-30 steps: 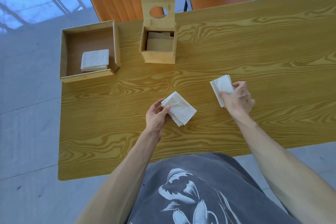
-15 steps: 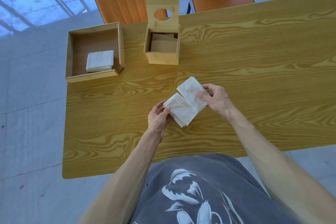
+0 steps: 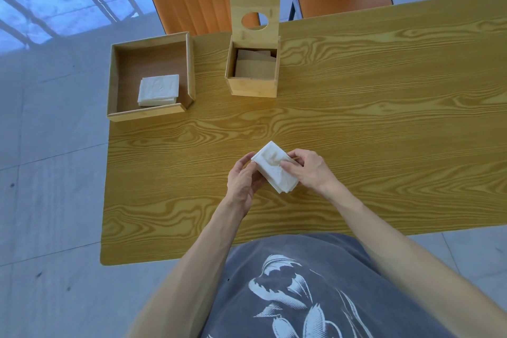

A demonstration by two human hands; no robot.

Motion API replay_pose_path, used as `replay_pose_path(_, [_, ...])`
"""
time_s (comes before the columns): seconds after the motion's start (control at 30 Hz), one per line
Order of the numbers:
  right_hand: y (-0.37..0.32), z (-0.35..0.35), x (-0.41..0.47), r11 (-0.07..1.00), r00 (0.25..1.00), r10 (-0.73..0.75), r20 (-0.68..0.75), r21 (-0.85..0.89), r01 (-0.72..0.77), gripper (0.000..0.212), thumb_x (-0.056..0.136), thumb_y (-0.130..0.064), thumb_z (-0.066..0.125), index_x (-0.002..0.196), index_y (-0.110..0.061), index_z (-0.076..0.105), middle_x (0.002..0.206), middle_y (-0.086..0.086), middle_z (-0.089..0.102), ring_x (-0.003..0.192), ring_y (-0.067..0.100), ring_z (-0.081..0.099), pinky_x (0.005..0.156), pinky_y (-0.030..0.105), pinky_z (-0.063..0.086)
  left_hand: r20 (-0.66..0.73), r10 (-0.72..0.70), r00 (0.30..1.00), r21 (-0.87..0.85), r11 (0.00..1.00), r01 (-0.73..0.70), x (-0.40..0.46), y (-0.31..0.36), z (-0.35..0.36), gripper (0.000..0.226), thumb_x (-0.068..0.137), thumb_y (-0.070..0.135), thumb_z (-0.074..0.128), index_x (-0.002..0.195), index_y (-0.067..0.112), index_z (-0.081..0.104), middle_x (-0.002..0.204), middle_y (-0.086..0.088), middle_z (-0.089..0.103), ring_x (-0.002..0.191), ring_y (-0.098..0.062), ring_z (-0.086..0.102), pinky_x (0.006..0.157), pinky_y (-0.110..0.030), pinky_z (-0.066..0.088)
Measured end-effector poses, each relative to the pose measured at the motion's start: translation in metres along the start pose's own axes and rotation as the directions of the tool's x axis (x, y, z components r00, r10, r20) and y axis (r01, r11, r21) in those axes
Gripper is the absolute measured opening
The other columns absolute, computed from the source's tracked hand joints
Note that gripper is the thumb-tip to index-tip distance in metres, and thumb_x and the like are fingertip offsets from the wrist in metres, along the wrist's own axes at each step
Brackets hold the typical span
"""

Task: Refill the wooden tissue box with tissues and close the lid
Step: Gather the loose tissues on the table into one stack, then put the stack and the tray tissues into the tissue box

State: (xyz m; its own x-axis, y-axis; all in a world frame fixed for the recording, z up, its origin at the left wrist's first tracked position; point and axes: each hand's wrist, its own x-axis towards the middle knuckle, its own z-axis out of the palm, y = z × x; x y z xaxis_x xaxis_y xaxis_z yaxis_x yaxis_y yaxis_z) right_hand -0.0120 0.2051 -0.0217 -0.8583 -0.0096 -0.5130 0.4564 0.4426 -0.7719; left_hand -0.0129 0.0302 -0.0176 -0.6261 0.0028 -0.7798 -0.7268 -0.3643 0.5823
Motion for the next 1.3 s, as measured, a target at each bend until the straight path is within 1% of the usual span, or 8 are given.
replay_pose_path(0.2, [-0.011, 0.003, -0.003, 0.96, 0.998, -0.023, -0.064, -0.28, 0.004, 0.029, 0.091, -0.042, 0.06, 0.11, -0.021, 0.067, 0.092, 0.0, 0.07, 0.08, 0.019, 0.062, 0.065, 0.031, 0.044, 0.05, 0.002, 0.999, 0.027, 1.0, -0.003, -0.001, 0.005, -0.002, 0.035, 0.095, 0.033, 0.063, 0.123, 0.013, 0.057, 0.111, -0.014, 0.071, 0.099, -0.027, 0.07, 0.086, -0.038, 0.058])
replay_pose_path(0.33, [-0.01, 0.008, -0.003, 0.909, 0.992, -0.064, -0.113, -0.416, 0.011, 0.031, 0.089, -0.042, 0.062, 0.114, -0.023, 0.066, 0.106, 0.001, 0.072, 0.097, 0.022, 0.064, 0.073, 0.032, 0.045, 0.106, 0.02, 0.994, 0.195, 0.98, -0.04, 0.002, 0.009, -0.005, 0.047, 0.086, 0.007, 0.073, 0.13, 0.012, 0.057, 0.115, -0.021, 0.068, 0.104, -0.031, 0.07, 0.089, -0.039, 0.058])
replay_pose_path(0.5, [-0.005, -0.003, -0.004, 0.944, 0.981, -0.161, -0.111, -0.307, 0.121, 0.066, 0.075, -0.047, 0.076, 0.133, -0.025, 0.055, 0.134, 0.0, 0.058, 0.124, 0.019, 0.051, 0.105, 0.039, 0.041, 0.256, -0.053, 0.965, 0.269, 0.963, -0.018, -0.001, 0.024, -0.013, 0.045, 0.088, -0.008, 0.061, 0.13, 0.008, 0.062, 0.113, -0.012, 0.07, 0.098, -0.021, 0.069, 0.091, -0.032, 0.057])
replay_pose_path(0.67, [-0.018, -0.024, -0.006, 0.982, 0.979, -0.067, 0.191, -0.159, 0.098, 0.044, 0.076, -0.033, 0.08, 0.117, -0.028, 0.065, 0.109, -0.008, 0.068, 0.097, 0.013, 0.065, 0.079, 0.031, 0.054, 0.304, -0.056, 0.951, 0.231, 0.973, -0.017, -0.002, 0.03, -0.024, 0.038, 0.089, -0.008, 0.06, 0.124, 0.005, 0.064, 0.101, -0.007, 0.073, 0.093, -0.018, 0.07, 0.093, -0.031, 0.055])
replay_pose_path(0.87, [-0.028, -0.022, -0.004, 0.917, 0.958, -0.285, 0.037, -0.28, 0.284, 0.02, 0.079, -0.026, 0.078, 0.098, -0.024, 0.071, 0.086, -0.014, 0.069, 0.071, -0.005, 0.055, 0.073, 0.025, 0.043, 0.251, 0.167, 0.953, 0.417, 0.87, -0.262, -0.004, 0.034, -0.032, 0.029, 0.086, -0.004, 0.068, 0.1, 0.022, 0.07, 0.097, 0.0, 0.074, 0.091, -0.012, 0.067, 0.082, -0.019, 0.051])
replay_pose_path(1.0, [-0.028, -0.011, -0.001, 0.854, 0.918, -0.395, -0.013, -0.373, 0.362, 0.027, 0.082, -0.027, 0.077, 0.108, -0.022, 0.07, 0.104, -0.007, 0.072, 0.09, 0.009, 0.061, 0.08, 0.023, 0.039, 0.256, 0.258, 0.932, 0.537, 0.763, -0.359, -0.006, 0.039, -0.033, 0.034, 0.083, -0.004, 0.069, 0.101, 0.025, 0.067, 0.102, 0.006, 0.071, 0.092, -0.005, 0.066, 0.076, -0.011, 0.051])
replay_pose_path(1.17, [-0.018, -0.006, -0.002, 0.84, 0.93, -0.369, 0.002, -0.428, 0.334, 0.033, 0.084, -0.024, 0.075, 0.116, -0.021, 0.069, 0.114, -0.001, 0.072, 0.107, 0.021, 0.062, 0.087, 0.027, 0.04, 0.254, 0.299, 0.92, 0.66, 0.641, -0.391, -0.001, 0.034, -0.035, 0.037, 0.076, 0.005, 0.075, 0.1, 0.033, 0.069, 0.105, 0.012, 0.072, 0.102, -0.008, 0.066, 0.092, -0.027, 0.051])
replay_pose_path(1.3, [-0.018, -0.006, -0.002, 0.839, 0.912, -0.405, -0.057, -0.42, 0.346, 0.024, 0.085, -0.023, 0.074, 0.109, -0.021, 0.072, 0.106, -0.003, 0.075, 0.099, 0.019, 0.066, 0.083, 0.027, 0.044, 0.253, 0.351, 0.901, 0.677, 0.601, -0.424, 0.0, 0.037, -0.032, 0.029, 0.079, 0.009, 0.076, 0.096, 0.032, 0.07, 0.104, 0.011, 0.073, 0.094, 0.008, 0.062, 0.077, -0.005, 0.039])
